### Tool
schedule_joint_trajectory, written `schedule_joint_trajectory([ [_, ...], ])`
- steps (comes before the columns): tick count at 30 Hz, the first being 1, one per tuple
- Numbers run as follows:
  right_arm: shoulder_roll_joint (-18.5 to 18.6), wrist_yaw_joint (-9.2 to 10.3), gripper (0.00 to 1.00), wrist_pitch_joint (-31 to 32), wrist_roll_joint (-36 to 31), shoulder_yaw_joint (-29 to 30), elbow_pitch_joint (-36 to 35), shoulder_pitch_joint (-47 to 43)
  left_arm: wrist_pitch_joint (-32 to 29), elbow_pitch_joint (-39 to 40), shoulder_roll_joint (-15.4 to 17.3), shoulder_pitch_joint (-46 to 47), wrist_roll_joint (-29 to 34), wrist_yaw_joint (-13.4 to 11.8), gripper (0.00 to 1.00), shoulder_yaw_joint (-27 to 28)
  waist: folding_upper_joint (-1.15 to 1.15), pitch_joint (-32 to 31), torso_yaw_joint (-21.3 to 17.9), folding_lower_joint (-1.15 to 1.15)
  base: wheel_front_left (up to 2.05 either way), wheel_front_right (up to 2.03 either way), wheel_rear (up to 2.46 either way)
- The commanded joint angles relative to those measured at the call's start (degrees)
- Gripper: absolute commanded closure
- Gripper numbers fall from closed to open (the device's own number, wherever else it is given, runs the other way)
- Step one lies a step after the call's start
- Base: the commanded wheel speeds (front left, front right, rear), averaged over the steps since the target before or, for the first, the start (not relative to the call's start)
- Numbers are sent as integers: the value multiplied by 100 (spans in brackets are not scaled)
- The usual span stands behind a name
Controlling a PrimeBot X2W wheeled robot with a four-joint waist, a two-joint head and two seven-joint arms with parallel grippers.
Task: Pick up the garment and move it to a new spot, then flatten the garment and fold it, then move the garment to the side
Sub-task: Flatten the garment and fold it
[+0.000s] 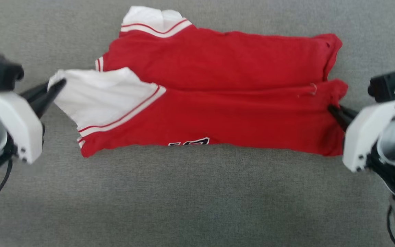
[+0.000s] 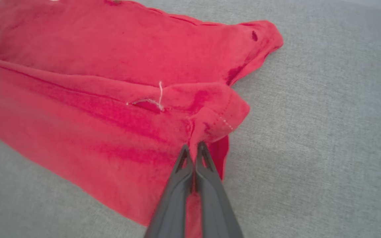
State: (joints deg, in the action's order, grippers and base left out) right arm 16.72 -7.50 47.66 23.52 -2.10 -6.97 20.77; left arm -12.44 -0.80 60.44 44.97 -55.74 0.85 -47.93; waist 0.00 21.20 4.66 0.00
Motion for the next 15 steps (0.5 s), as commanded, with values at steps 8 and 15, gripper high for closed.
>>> schedule_joint_trajectory([
  [8,-190,1,100,-421,-183,-345,1060,813,-174,-1675,-933,809,93,549,100,-293,0,412,-145,0,0,0,0],
  [15,-263,1,100,-464,-269,-597,1673,1136,-441,-2661,-1406,1037,-180,653,100,-579,0,555,-204,0,0,0,0],
])
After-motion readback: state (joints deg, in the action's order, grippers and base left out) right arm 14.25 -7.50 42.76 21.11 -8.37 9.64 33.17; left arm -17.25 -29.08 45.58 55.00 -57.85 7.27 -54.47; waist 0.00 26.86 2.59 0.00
